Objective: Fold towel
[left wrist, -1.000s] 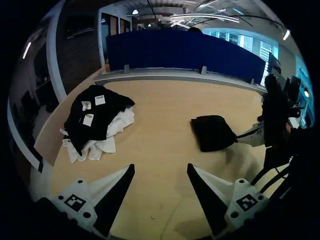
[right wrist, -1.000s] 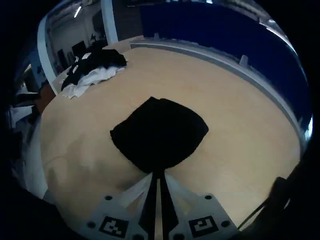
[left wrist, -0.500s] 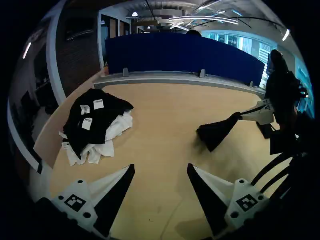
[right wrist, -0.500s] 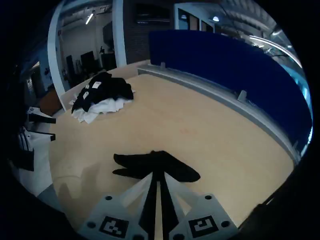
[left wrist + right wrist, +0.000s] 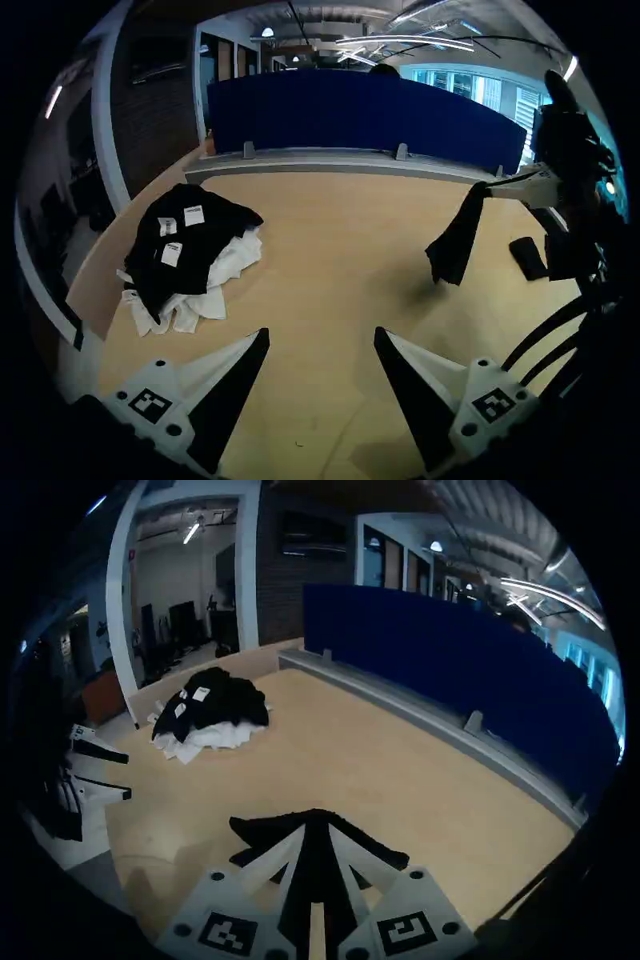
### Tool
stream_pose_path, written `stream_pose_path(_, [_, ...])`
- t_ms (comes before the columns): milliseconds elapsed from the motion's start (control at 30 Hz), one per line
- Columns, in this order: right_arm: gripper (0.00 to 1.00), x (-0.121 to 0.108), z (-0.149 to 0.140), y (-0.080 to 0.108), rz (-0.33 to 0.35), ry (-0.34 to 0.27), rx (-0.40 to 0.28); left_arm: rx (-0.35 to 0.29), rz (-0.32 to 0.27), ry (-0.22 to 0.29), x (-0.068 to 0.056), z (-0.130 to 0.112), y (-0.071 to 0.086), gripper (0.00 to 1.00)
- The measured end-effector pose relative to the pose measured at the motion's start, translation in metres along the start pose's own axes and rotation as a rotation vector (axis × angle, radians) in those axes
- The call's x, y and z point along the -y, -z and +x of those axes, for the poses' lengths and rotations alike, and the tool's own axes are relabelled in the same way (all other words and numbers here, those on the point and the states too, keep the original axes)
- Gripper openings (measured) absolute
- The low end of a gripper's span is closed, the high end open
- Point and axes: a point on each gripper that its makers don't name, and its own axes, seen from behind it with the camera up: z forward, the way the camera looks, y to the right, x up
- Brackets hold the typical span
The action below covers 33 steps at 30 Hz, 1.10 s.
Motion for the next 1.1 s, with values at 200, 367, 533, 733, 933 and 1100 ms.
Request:
stream_pose_path(200, [0.05, -0.006, 0.010, 0.007, -0.009, -0.001, -0.018, -0.002, -0.004, -0.004, -0.002, 0.002, 0.001, 0.97])
stream_pose_path(367, [0.05, -0.012, 0.017, 0.013, -0.016, -0.012, -0.029, -0.003, -0.007, -0.005, -0.003, 0.003, 0.001, 0.98])
stream_pose_path(533, [0.05, -0.024, 0.019, 0.020, -0.030, -0.015, -0.030, -0.003, -0.012, -0.009, -0.005, 0.003, -0.001, 0.98])
stream_pose_path(733, [0.05, -0.045, 0.018, 0.034, -0.055, -0.028, -0.032, 0.003, -0.021, -0.013, -0.010, 0.004, -0.005, 0.98])
stream_pose_path(933, [0.05, -0.075, 0.011, 0.053, -0.086, -0.057, -0.033, 0.009, -0.025, -0.025, -0.015, 0.004, -0.010, 0.97])
stream_pose_path(1100, [0.05, -0.106, -0.001, 0.071, -0.124, -0.069, -0.018, 0.015, -0.027, -0.032, -0.016, 0.004, -0.012, 0.97])
